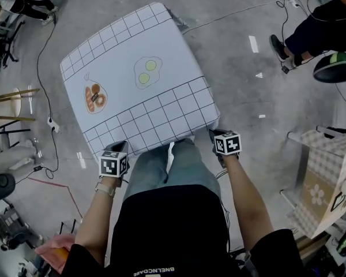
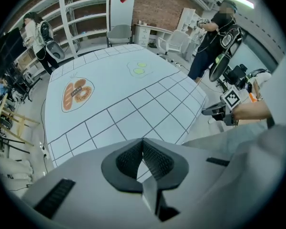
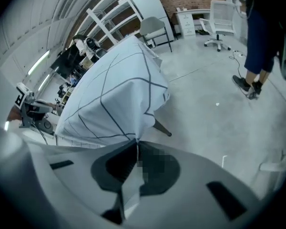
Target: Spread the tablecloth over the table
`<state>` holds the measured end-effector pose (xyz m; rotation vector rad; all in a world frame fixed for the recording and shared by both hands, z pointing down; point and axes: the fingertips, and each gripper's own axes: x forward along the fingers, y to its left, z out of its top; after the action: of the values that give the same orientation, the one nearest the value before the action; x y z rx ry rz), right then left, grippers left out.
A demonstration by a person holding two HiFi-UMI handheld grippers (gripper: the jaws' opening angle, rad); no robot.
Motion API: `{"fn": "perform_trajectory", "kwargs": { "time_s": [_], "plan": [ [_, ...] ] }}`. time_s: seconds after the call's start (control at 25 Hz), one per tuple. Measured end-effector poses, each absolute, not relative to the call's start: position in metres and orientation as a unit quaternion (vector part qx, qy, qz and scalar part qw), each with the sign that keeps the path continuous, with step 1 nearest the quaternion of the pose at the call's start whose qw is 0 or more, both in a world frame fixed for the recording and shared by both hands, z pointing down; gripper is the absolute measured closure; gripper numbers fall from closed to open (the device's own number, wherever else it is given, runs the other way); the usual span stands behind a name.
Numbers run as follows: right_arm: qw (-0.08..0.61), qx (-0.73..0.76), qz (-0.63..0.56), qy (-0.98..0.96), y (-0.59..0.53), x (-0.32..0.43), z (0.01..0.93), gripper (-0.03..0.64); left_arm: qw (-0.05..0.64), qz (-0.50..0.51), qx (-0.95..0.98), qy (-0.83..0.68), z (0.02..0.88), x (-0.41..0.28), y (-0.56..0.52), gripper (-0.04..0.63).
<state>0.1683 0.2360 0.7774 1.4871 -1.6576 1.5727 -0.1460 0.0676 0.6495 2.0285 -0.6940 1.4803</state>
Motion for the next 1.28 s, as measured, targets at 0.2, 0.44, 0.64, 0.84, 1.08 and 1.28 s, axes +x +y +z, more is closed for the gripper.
{"fn": "perform_trajectory", "kwargs": {
  "time_s": [0.2, 0.44, 0.64, 0.84, 1.08, 1.28],
  "plan": [
    [0.226, 0.570, 0.637, -0.466, 0.316, 0.209, 0.816, 0.609, 0.267, 0.544, 0.752, -0.260, 0.645, -0.141, 0.070, 0.583],
    [0.053, 0.560, 0.612, -0.556, 0.282, 0.198, 0.786, 0.509, 0.280, 0.544, 0.745, -0.267, 0.648, -0.145, 0.077, 0.583],
    [0.064, 0.523, 0.580, -0.621, 0.235, 0.178, 0.780, 0.480, 0.282, 0.544, 0.742, -0.270, 0.646, -0.143, 0.081, 0.583],
    [0.002, 0.484, 0.604, -0.634, 0.219, 0.172, 0.777, 0.252, 0.280, 0.551, 0.740, -0.265, 0.643, -0.145, 0.084, 0.583],
    [-0.047, 0.451, 0.567, -0.688, 0.214, 0.167, 0.739, 0.539, 0.283, 0.550, 0.745, -0.251, 0.645, -0.139, 0.089, 0.581],
    [-0.121, 0.378, 0.532, -0.748, 0.206, 0.165, 0.670, 0.595, 0.273, 0.532, 0.778, -0.192, 0.644, -0.108, 0.098, 0.578]
  ]
}}
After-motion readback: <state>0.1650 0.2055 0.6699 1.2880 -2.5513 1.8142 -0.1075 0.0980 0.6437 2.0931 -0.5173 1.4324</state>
